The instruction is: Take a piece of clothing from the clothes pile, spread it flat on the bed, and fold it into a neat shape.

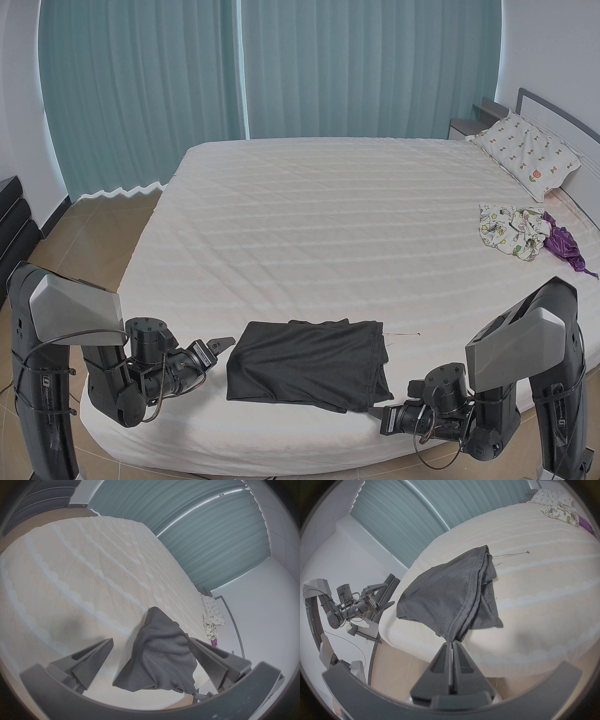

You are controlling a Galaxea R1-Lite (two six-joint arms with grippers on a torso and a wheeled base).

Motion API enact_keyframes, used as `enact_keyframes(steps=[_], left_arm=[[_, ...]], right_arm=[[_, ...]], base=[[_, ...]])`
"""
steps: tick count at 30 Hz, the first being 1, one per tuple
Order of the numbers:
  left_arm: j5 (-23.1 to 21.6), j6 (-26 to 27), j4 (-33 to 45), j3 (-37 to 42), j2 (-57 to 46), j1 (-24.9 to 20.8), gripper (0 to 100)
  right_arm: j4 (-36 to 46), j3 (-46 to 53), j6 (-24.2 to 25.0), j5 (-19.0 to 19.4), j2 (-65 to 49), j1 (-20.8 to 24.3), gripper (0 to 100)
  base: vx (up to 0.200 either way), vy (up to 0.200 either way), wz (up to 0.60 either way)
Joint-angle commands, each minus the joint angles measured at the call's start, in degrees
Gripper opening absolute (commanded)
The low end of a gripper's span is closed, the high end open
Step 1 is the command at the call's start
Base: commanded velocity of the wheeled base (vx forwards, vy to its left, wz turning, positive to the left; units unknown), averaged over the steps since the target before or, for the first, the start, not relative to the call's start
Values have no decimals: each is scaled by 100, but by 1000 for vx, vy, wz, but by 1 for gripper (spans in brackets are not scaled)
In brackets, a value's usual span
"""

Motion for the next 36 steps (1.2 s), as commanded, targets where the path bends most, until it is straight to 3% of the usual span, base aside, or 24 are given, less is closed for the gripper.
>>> enact_keyframes(steps=[1,16,27,35,36], left_arm=[[-1,-2,-4,5,20,-5,100],[-1,-2,-4,5,38,-5,100],[8,7,-4,5,46,-5,100],[8,7,-4,-4,55,-5,100],[8,7,-4,-4,55,-5,100]], right_arm=[[-25,319,-6,-11,-262,-59,0],[27,495,-15,-20,-377,-218,0],[915,301,-50,-688,-649,-226,0],[1249,161,-59,-723,-675,-209,0],[1249,143,-59,-714,-675,-209,100]], base=[[0,0,0],[0,0,0],[0,0,0],[0,0,0],[0,0,0]])
